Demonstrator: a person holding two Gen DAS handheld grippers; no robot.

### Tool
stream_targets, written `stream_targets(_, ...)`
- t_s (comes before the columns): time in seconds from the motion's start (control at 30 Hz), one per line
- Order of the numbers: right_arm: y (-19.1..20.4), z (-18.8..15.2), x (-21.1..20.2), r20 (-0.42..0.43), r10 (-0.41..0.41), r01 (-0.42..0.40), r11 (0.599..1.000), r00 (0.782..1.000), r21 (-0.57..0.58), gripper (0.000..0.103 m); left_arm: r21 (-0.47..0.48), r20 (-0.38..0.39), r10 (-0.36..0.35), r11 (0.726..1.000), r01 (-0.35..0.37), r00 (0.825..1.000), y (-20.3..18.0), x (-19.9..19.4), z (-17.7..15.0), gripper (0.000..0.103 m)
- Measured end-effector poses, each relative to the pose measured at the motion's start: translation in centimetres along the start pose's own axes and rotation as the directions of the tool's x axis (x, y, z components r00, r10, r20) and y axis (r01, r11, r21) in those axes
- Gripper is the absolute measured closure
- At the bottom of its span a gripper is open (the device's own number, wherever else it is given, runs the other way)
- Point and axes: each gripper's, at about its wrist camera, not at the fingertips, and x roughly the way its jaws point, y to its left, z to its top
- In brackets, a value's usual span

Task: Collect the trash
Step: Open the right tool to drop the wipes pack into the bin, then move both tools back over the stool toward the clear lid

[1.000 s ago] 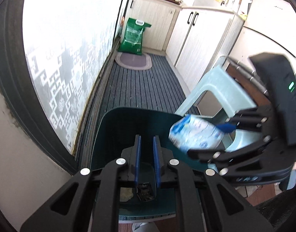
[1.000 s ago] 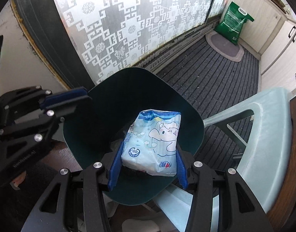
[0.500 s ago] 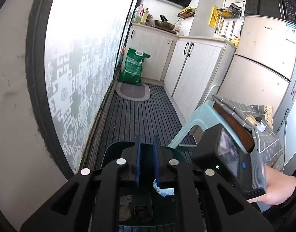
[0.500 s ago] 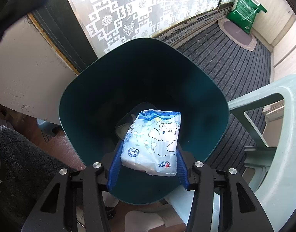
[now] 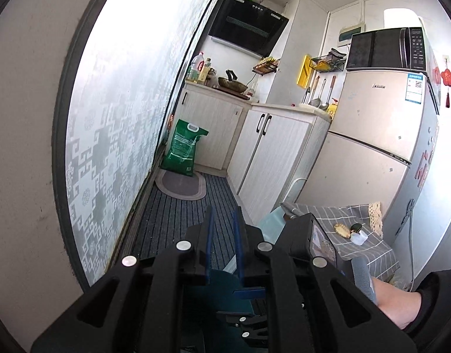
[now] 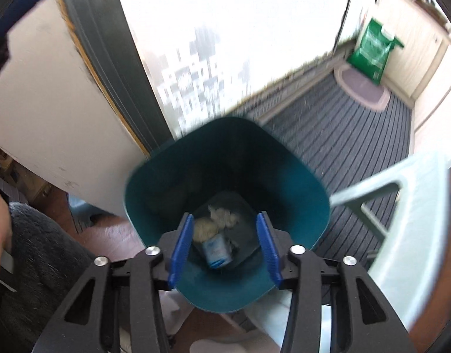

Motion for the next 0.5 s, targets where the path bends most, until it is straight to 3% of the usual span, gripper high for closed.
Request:
stream_targets(0.2, -0.6, 0.3, -5.2, 0.165, -0.064, 0.067, 0.998, 0.984, -0.008, 0.069, 0.013, 0.056, -0.057, 0.998, 0.057, 0.997, -1.8, -0.8, 1.0, 0.088)
stream_targets(0.4, -3.9, -0.7, -11.5, 0.329, -0.145, 0.125, 0.989, 0.933, 0.082, 0.070, 0.029, 0.063, -0.079, 0.997, 0.077, 0.995, -3.9, 0.0, 1.2, 0.087)
stream_targets(0.5, -6.1, -1.6, -13.6, 0.366, -0.181, 0.142, 0.981, 0.913, 0.131, 0.070, 0.044, 0.051, -0.085, 0.996, 0.083, 0.995, -5.1, 0.7, 1.0, 0.086)
